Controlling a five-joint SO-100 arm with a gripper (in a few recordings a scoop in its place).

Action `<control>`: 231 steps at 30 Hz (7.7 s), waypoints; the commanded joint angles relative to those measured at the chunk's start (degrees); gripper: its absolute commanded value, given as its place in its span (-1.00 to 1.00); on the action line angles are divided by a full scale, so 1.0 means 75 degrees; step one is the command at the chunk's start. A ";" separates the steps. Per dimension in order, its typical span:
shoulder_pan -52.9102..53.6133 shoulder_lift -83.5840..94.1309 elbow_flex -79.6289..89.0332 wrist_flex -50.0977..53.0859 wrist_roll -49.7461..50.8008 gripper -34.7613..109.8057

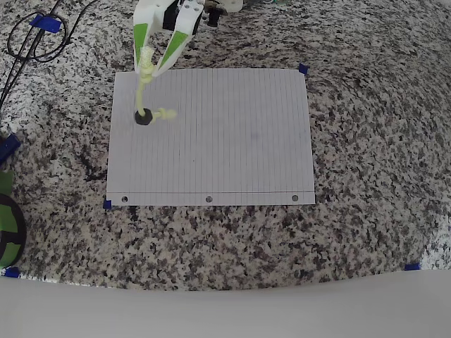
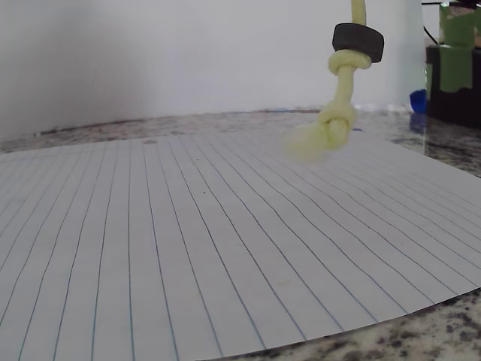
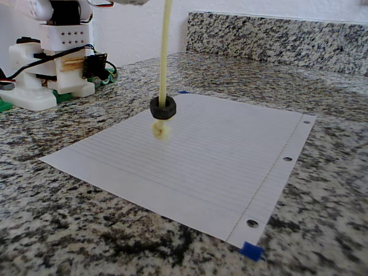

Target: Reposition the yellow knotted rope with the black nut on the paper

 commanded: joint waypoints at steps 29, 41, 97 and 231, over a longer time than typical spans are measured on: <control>0.3445 -0.4078 -0.3270 0.0363 0.4031 -0.52; 0.0844 -0.0516 0.0246 0.0762 0.4559 -0.52; -0.2531 0.0152 -0.0445 0.4828 0.2719 -0.31; 0.1746 -0.8461 -0.5016 0.5801 -1.0020 -0.52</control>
